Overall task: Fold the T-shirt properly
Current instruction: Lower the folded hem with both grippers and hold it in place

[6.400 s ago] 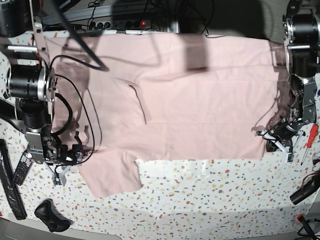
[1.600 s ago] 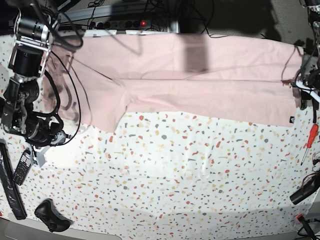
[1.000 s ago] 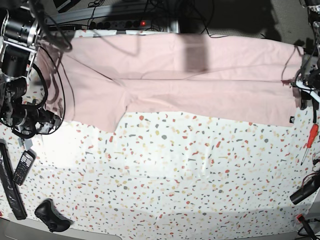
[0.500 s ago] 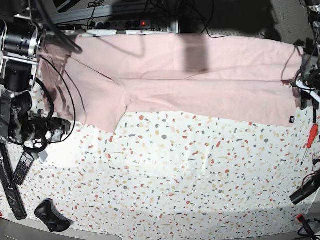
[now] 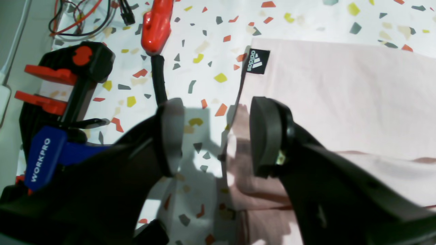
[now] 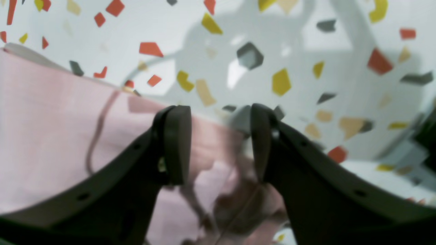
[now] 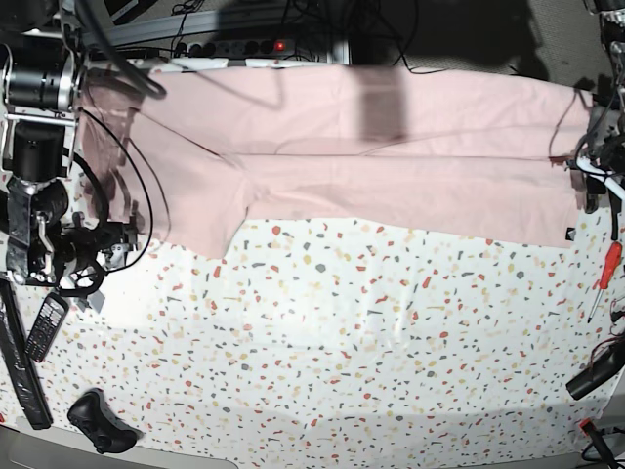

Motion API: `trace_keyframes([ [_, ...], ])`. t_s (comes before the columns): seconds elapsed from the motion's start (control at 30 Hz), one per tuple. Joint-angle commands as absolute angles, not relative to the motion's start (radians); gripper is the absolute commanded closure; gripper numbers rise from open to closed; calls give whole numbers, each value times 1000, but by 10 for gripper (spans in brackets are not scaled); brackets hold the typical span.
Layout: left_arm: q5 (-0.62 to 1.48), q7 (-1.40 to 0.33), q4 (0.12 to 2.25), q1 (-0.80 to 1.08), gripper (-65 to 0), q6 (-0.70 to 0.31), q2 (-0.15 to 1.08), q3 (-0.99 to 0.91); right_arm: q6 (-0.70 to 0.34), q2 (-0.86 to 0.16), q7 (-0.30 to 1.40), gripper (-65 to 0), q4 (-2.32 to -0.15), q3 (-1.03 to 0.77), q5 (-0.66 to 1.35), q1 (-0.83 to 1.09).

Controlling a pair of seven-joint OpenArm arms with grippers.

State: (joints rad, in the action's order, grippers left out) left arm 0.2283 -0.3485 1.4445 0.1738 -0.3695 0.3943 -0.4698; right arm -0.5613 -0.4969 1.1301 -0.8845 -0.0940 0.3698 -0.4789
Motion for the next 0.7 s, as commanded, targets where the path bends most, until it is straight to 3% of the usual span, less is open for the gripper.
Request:
trace_keyframes([
  [0.0, 236, -329, 1462, 163, -296, -363, 413, -477, -561, -513, 1135, -229, -897, -97, 381, -502],
  [0.17, 236, -329, 1462, 163, -296, -363, 413, -477, -560, -513, 1138, -198, -897, -98, 374, -502],
  [0.47, 236, -329, 1462, 163, -296, -363, 413, -477, -560, -516, 1108, -22, -902, -98, 374, -505],
  [0.67, 236, -329, 1462, 165, -296, -363, 413, -477, -564, -515, 1090, 0, -997, -99, 374, -501],
])
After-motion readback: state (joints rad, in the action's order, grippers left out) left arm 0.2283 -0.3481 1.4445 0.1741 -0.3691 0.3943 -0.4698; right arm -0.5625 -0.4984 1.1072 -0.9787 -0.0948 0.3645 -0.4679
